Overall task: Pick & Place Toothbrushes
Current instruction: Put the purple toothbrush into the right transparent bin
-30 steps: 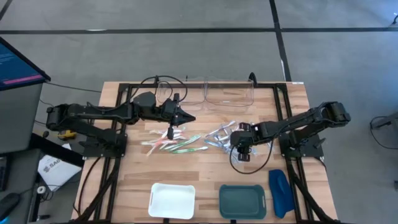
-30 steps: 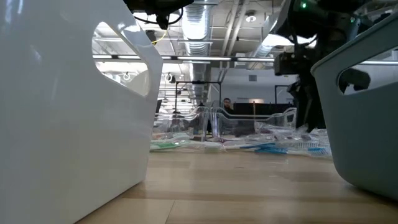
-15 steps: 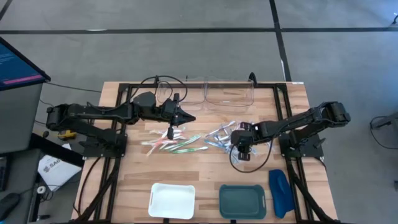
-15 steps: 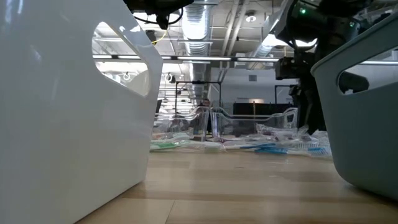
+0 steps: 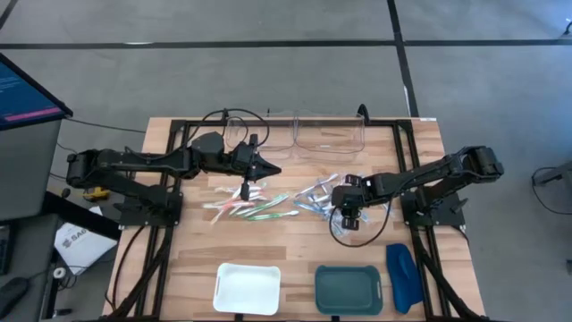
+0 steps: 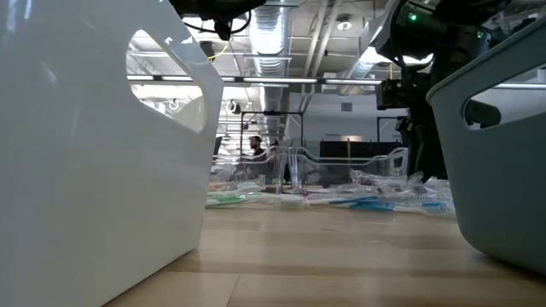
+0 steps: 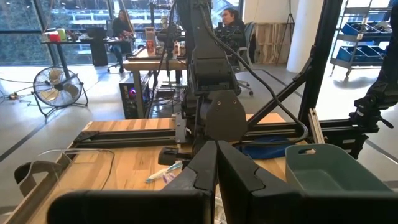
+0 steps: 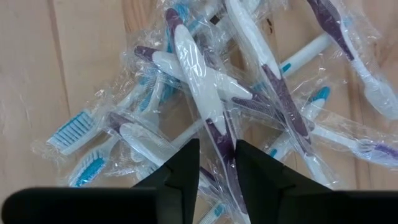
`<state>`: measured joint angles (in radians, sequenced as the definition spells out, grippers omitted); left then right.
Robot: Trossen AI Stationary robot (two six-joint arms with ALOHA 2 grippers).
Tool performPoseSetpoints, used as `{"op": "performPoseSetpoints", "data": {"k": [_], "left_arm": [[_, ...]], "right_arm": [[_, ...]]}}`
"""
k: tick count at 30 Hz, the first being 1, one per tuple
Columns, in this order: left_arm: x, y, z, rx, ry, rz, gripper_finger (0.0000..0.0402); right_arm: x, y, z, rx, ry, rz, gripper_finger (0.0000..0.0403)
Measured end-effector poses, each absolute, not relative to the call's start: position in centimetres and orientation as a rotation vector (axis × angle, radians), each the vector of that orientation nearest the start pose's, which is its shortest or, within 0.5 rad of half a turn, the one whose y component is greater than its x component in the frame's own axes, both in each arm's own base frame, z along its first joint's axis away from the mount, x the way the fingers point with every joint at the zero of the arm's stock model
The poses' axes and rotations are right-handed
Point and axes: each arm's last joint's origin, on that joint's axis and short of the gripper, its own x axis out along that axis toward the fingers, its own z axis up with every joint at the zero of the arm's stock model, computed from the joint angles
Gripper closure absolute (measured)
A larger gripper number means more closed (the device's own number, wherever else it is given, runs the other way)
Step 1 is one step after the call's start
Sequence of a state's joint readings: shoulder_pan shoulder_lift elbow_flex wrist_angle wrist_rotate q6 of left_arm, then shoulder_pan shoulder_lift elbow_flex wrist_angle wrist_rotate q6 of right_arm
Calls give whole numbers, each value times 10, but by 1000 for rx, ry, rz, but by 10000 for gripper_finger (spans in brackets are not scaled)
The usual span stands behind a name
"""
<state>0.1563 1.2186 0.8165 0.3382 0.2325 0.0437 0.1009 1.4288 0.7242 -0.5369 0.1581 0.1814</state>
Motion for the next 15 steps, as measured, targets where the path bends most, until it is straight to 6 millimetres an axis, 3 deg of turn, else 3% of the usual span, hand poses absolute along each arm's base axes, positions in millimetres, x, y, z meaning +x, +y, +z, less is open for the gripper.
{"op": "performPoseSetpoints", "data": {"k": [15], "left_arm": [[271, 36, 305, 31, 61, -77, 394]], "right_arm": [[239, 20, 161, -13, 1216, -159, 277]]}}
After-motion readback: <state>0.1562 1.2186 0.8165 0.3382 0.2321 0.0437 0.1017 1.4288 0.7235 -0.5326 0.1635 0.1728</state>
